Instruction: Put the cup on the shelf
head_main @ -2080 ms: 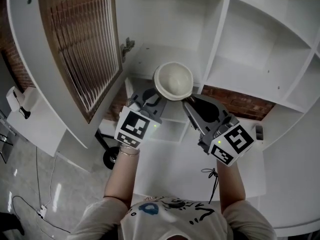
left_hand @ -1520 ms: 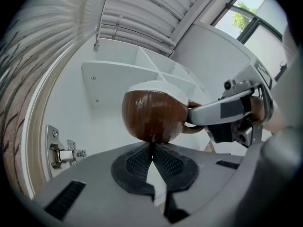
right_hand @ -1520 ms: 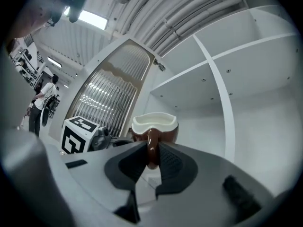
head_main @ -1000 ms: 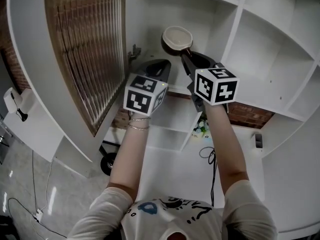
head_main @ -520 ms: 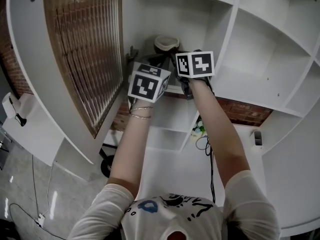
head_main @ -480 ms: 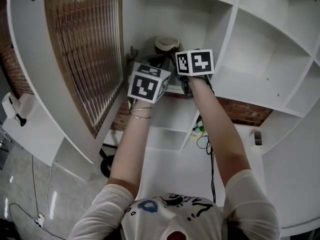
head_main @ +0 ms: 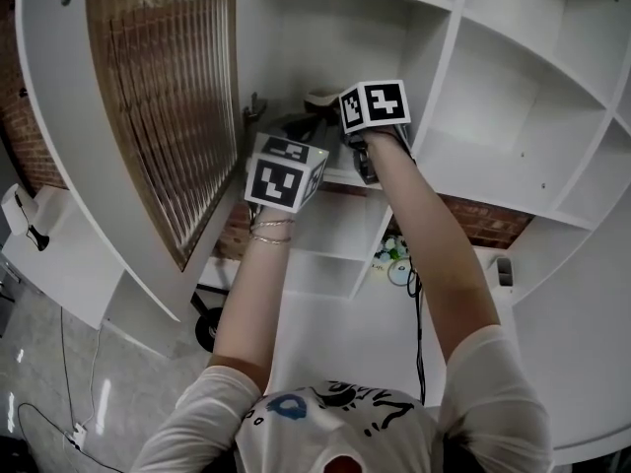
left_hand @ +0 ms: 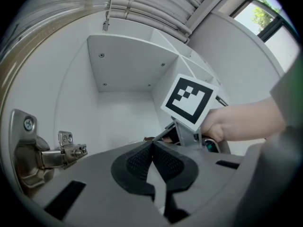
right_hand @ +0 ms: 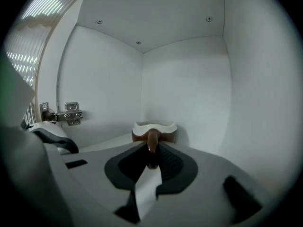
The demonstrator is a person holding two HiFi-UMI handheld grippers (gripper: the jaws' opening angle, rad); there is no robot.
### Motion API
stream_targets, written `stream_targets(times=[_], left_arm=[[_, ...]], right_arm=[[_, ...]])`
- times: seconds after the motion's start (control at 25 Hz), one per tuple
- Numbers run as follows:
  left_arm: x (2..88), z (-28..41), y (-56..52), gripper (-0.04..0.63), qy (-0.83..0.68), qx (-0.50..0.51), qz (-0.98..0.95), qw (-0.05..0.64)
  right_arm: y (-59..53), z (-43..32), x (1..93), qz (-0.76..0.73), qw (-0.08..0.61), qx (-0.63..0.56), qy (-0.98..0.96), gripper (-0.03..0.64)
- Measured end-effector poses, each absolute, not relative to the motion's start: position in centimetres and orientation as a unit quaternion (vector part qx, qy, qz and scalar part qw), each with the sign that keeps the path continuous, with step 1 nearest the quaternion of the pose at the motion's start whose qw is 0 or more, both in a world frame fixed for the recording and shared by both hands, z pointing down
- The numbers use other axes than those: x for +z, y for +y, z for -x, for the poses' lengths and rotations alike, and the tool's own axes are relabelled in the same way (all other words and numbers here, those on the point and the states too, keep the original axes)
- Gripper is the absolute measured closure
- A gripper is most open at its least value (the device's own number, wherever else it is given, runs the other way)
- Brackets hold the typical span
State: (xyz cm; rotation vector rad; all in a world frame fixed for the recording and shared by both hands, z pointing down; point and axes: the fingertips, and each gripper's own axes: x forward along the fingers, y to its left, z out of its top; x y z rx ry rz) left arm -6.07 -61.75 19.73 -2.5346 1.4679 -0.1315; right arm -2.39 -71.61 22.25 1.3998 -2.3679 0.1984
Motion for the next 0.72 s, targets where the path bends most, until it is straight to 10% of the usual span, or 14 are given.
stream_targets(times=[0.72], left_arm=[[21.2, 5.4, -59.7, 0.580, 0.481, -0.038, 0.871, 0.095]], right_arm=[[-69.4, 2.9, 21.1, -0.480, 0.150, 0.094, -0.859, 0.488]])
